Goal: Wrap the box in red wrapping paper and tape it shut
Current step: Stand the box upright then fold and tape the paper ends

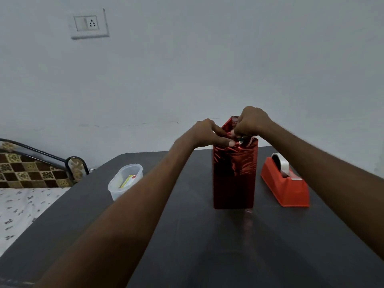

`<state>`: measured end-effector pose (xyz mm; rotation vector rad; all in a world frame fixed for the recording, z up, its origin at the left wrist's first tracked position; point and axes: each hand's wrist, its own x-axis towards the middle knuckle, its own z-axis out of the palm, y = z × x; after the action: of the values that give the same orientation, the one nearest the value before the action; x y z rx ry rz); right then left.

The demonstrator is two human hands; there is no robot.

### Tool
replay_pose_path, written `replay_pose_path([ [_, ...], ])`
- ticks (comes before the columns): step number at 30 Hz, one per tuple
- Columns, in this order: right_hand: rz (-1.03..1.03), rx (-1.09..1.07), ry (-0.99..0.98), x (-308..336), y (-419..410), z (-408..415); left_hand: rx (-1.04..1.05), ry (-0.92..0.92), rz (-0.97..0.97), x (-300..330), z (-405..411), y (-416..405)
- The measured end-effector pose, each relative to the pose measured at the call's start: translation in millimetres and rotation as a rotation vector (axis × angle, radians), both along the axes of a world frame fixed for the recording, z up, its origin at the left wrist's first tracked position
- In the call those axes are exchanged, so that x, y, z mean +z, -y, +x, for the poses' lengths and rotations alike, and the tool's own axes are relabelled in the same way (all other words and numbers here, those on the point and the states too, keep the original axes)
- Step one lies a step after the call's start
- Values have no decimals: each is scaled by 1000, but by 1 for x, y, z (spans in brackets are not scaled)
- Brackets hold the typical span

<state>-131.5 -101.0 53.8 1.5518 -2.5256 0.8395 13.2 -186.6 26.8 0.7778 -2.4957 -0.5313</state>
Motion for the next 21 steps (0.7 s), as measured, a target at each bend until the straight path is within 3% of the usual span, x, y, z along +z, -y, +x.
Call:
replay_pose_path([
  [9, 33, -71, -371, -2, -7, 22, 4, 30, -24, 2, 1, -2],
  [12, -140, -80, -390, 2, -12, 18, 3, 30, -24, 2, 2, -2],
  [15, -374, -113, -320, 9, -16, 8, -6, 19, -18, 1, 2, -1],
  [17, -371, -127, -202, 11, -12, 3, -7, 16, -8, 1, 1, -1],
  [21, 80, -57, 257, -4, -8, 2, -11, -10, 16, 0, 3, -1],
])
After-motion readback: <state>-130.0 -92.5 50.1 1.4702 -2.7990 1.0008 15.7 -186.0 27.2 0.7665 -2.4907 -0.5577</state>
